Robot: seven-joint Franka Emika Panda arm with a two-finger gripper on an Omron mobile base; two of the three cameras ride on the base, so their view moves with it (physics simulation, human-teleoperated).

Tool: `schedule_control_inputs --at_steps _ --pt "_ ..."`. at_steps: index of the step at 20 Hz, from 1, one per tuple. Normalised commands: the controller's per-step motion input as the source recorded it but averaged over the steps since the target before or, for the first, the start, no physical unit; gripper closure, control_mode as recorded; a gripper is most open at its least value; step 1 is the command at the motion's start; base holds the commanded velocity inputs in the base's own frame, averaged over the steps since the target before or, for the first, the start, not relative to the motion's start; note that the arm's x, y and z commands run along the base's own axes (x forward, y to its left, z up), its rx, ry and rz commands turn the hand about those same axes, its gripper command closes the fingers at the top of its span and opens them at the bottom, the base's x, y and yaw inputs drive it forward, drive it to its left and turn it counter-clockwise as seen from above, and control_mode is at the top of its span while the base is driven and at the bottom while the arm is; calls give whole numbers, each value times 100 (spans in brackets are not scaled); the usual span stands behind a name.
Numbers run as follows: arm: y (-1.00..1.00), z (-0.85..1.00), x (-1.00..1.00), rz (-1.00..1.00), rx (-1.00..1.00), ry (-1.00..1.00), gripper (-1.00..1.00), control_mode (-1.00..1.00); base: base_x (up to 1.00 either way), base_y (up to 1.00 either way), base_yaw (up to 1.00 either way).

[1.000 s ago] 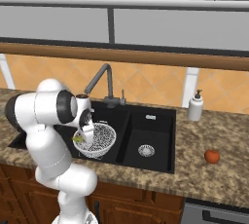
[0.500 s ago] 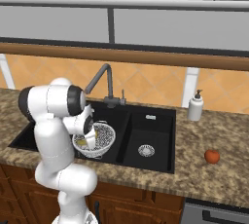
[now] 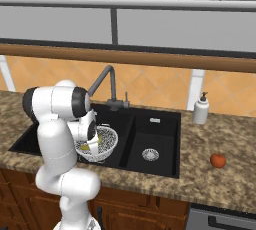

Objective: Put the colander in the sink, put the banana, kiwi, orange in the colander, and turn on the sink faucet and pour water over the colander.

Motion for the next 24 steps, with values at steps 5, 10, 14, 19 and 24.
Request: schedule_control_inputs --at_steps 5,10,14,19,24 --pt "0 3 0 0 0 0 -100 -100 0 0 0" --pt "0 15 0 -2 0 0 -100 -100 0 0 0" --pt "0 46 0 -4 0 1 -100 -100 0 0 0" --pt "0 60 -10 -1 0 7 -100 -100 0 0 0" --pt "0 40 -35 -3 -2 10 -100 -100 0 0 0"
